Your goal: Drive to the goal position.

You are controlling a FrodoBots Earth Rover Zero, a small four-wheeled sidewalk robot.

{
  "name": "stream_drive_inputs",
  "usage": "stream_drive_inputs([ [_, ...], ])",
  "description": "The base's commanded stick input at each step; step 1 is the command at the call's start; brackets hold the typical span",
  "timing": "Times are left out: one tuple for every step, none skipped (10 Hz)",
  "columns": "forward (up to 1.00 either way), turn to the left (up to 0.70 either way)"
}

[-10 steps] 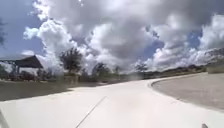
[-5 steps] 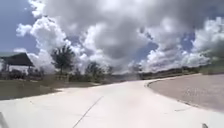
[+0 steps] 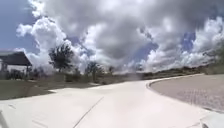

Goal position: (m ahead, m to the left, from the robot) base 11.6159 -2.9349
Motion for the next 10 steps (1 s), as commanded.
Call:
stream_drive_inputs([
  [0.85, 0.00],
  [0.85, 0.00],
  [0.85, -0.07],
  [0.85, -0.34],
  [0.85, -0.28],
  [0.85, 0.00],
  [0.85, 0.00],
  [0.85, 0.00],
  [0.85, 0.00],
  [0.85, 0.00],
])
